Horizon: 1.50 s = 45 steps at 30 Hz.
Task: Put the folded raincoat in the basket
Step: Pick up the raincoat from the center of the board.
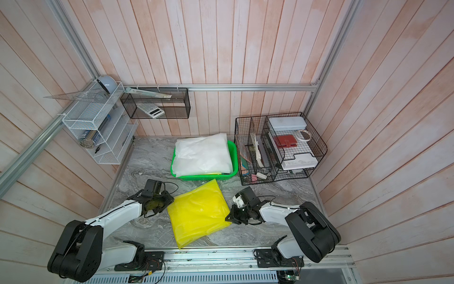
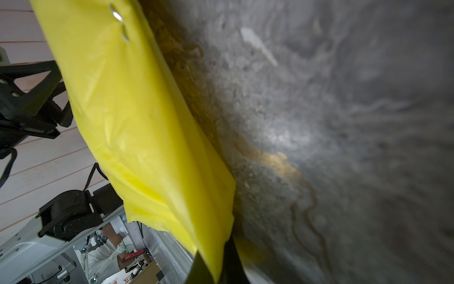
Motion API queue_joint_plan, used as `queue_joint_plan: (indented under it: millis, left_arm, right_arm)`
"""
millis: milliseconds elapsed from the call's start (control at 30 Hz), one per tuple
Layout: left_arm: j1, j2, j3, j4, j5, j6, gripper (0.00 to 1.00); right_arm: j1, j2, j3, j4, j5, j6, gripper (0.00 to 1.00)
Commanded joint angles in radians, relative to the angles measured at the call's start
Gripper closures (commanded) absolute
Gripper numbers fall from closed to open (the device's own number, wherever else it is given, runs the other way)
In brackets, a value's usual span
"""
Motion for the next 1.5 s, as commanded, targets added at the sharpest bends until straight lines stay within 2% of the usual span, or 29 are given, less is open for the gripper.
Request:
queue_joint_plan:
  millis: [0, 67, 167, 333, 600, 733, 867, 1000, 1200, 1467]
  left_arm:
    - [0.005, -0.007, -0.03, -0.012, -0.017, 0.003, 0.6]
    - [0.005, -0.016, -0.03, -0.029, -0.022, 0.005, 0.72]
    - [0.004, -0.072, -0.016, -0.079, -0.041, 0.008, 0.99]
    - [0.004, -0.203, 0.056, -0.237, -0.073, 0.039, 1.0]
    - [0.004, -0.345, 0.259, -0.487, -0.048, 0.109, 1.0]
    - [0.006, -0.354, 0.42, -0.591, -0.072, 0.149, 1.0]
    - [0.006, -0.282, 0.589, -0.624, -0.059, 0.175, 1.0]
    - [0.008, -0.196, 0.741, -0.625, -0.063, 0.196, 1.0]
    - [0.016, 0.023, 0.997, -0.606, -0.042, 0.238, 1.0]
    - [0.1, 0.412, 1.327, -0.556, 0.06, 0.269, 1.0]
  right_arm:
    - [-0.001, 0.027, 0.003, -0.105, 0.091, -0.016, 1.0]
    - [-0.001, 0.025, 0.01, -0.114, 0.089, -0.015, 1.0]
    - [0.003, 0.003, 0.012, -0.115, 0.086, -0.004, 1.0]
    - [0.034, -0.096, 0.006, -0.088, 0.075, 0.007, 1.0]
    - [0.092, -0.33, 0.096, -0.2, 0.044, -0.022, 1.0]
    - [0.093, -0.479, 0.159, -0.275, 0.129, -0.006, 1.0]
    - [0.092, -0.579, 0.179, -0.218, 0.211, 0.037, 1.0]
    - [0.084, -0.565, 0.266, -0.278, 0.222, -0.015, 1.0]
    - [0.05, -0.468, 0.388, -0.262, 0.246, -0.04, 1.0]
    - [-0.068, -0.242, 0.556, -0.269, 0.246, -0.043, 1.0]
